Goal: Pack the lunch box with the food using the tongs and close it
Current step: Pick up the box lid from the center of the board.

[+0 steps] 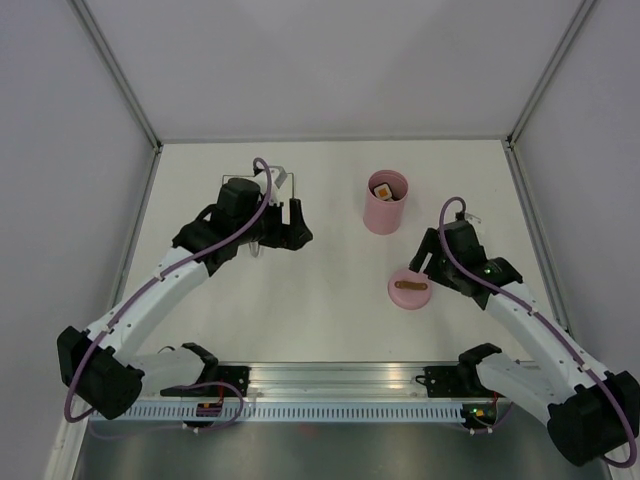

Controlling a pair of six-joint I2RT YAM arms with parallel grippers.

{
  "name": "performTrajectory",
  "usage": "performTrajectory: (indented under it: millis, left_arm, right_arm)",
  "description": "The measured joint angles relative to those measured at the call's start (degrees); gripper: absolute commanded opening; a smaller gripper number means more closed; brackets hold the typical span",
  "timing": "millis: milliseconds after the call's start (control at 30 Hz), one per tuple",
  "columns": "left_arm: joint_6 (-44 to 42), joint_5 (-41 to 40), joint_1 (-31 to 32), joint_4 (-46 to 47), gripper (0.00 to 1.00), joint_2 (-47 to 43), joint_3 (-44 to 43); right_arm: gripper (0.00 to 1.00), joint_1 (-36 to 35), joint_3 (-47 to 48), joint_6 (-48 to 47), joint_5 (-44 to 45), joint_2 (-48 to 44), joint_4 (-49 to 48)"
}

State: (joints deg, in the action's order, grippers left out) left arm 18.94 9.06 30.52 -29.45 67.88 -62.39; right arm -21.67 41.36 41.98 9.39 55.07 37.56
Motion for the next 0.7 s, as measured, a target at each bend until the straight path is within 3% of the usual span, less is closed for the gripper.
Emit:
performTrajectory:
  millis: [133,400,700]
  left_arm:
    - [1.01,-1.29,2.80,-0.07,0.88,0.15,0.00]
    - [1.86,-6.25,8.66,0.13,0.86,2.69,-0.02]
    - [2.78,-9.84,12.63,0.72,0.86,6.01,0.00]
  right_arm:
    - [0.81,-0.15,-0.94,6.82,1.95,1.79,-0.83]
    - [0.85,-4.59,-1.38,25.18,2.47,6.29,2.95]
    - [0.84,-4.81,1.42,40.52,4.24,11.21,7.34]
